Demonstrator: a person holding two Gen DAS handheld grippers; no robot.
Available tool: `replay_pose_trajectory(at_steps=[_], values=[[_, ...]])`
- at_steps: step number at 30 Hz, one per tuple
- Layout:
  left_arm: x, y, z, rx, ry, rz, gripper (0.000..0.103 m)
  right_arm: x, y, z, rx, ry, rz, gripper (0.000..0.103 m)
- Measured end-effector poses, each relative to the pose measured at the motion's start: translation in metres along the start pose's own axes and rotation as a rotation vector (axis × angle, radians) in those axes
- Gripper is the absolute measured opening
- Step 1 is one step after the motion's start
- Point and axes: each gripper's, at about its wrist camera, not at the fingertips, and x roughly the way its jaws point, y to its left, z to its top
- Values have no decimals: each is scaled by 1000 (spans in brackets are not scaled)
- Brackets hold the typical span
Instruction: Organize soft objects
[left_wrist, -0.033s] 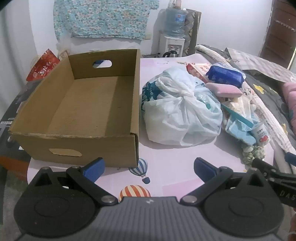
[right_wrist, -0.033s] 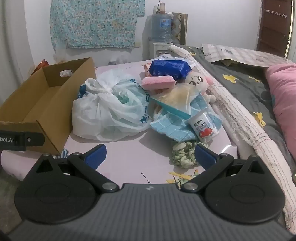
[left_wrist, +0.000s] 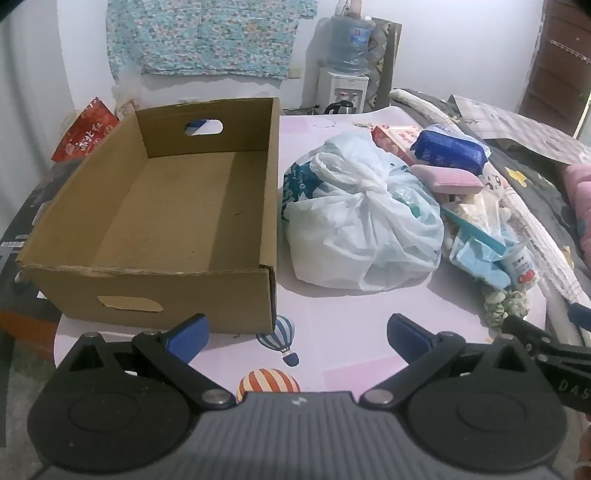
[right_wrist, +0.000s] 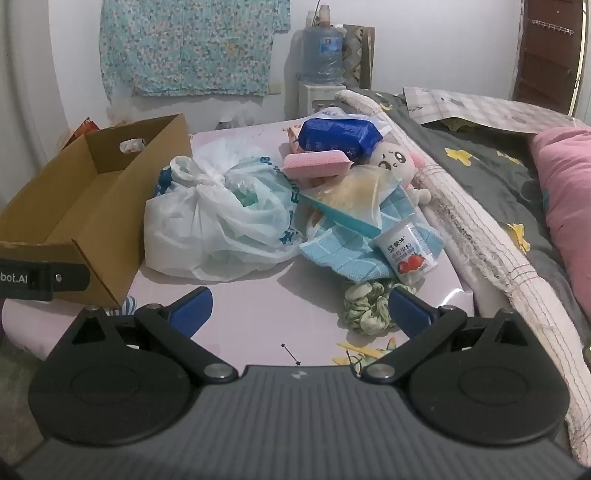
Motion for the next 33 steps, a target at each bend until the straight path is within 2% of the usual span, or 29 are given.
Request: replay_pose_trajectory(at_steps=[10,33], values=[[5,-3,-3,-3,11,0,103,10,2,0,-8,11,3,102],[6,-3,0,11,15,-5,103,6,4,2,-13,30,1,102]])
